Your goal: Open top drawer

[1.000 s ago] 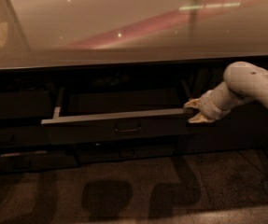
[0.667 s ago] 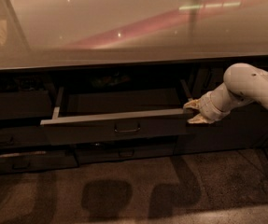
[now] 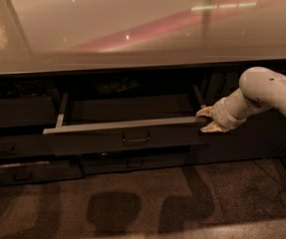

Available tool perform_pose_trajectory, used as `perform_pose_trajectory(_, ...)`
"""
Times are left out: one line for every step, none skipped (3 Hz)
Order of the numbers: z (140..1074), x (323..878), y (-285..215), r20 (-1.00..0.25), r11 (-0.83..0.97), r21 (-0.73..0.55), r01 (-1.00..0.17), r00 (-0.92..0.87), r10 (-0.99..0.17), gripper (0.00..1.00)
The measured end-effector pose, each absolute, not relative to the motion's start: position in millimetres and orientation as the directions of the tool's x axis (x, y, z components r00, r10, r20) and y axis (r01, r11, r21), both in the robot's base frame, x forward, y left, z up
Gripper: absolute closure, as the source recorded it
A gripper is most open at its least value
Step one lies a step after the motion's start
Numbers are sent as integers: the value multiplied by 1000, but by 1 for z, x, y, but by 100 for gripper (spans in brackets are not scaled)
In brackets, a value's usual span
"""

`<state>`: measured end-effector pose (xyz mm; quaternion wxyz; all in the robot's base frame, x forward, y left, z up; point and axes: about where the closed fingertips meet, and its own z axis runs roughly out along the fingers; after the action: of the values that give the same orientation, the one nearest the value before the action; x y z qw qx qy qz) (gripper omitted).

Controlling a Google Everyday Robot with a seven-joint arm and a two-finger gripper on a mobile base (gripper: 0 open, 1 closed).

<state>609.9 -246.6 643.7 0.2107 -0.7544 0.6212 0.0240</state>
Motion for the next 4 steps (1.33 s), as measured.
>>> perform_pose_trajectory(655, 608, -245, -300, -141, -298, -944, 233, -925, 58)
perform_pose_trajectory(699, 597, -241, -285, -148, -351, -925, 256, -924, 35)
perform_pose_trajectory(739, 586, -238, -270, -154, -398, -904, 277, -922, 11)
perform_pose_trajectory(809, 556, -239, -212, -173, -483, -859, 307, -928, 0)
